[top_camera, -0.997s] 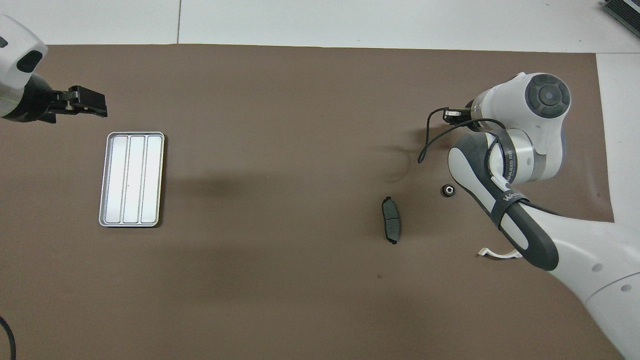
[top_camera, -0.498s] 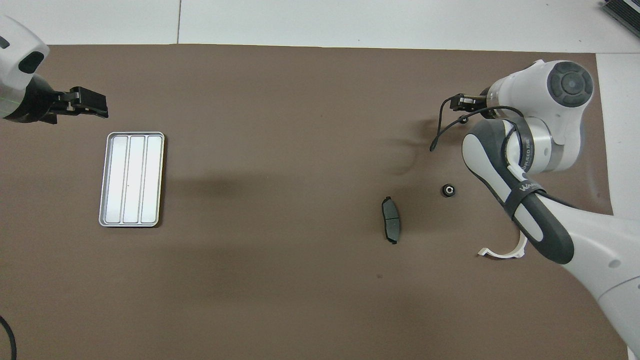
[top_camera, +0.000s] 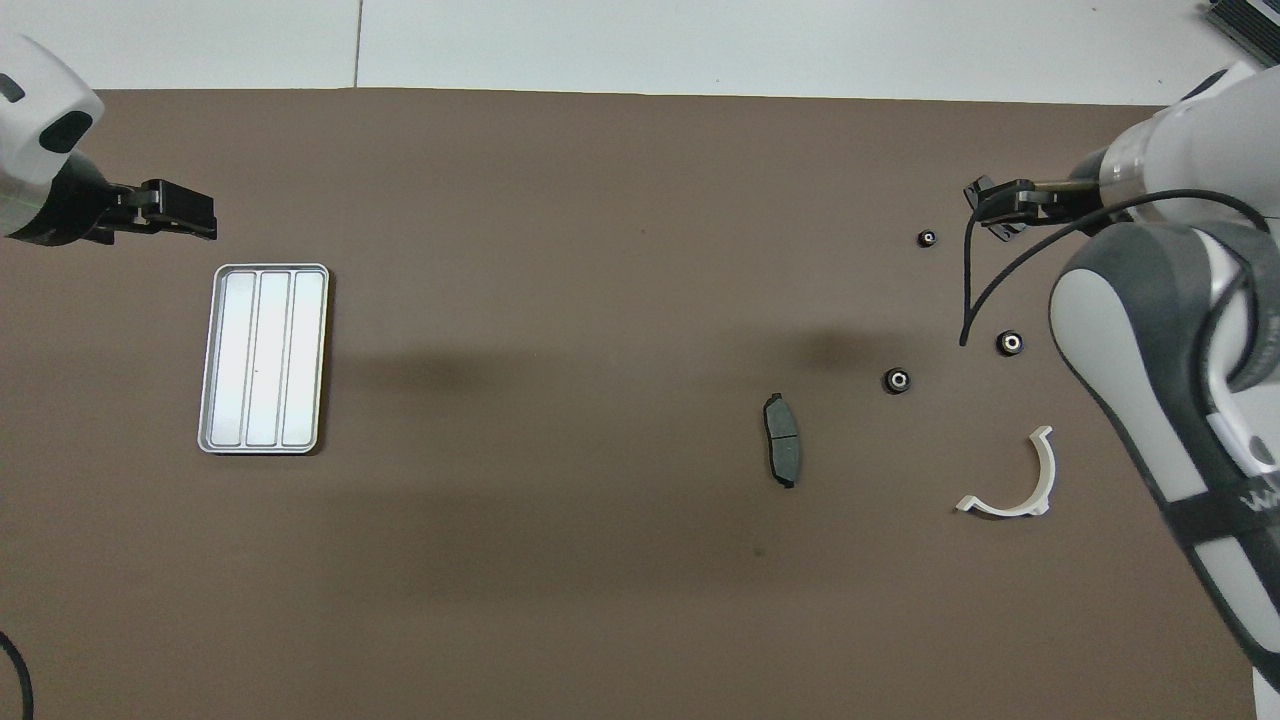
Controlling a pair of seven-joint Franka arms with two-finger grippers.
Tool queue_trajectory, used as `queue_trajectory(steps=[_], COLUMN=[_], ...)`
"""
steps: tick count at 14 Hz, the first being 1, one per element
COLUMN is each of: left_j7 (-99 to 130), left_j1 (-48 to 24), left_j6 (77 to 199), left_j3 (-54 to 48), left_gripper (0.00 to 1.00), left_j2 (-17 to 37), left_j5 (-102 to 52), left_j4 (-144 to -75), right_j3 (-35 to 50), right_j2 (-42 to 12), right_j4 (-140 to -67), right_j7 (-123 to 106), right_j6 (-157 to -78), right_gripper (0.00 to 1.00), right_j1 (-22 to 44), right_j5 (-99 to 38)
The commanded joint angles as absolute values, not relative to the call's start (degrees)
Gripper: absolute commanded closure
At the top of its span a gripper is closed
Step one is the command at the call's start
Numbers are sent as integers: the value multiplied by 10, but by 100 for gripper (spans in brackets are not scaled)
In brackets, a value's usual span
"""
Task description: Place bearing gear from tray to pile
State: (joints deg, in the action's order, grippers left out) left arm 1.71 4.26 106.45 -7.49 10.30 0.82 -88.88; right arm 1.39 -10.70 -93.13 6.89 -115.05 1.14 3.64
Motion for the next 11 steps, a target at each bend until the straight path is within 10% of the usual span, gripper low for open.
queue_trajectory(steps=[1,11], left_j7=[6,9], left_j1=[43,47], left_j6=[1071,1070], left_j3=[-76,-76], left_gripper=[0,0], left_j2=[83,83], left_j5=[2,2], left_j4=[-912,-912], right_j3=[19,17], right_j2=[-47,-19], right_j4=[-952,-864], right_j7=[48,29], right_j6=[-1106,-886], right_gripper=[0,0], right_j1=[4,6], right_j5=[25,23])
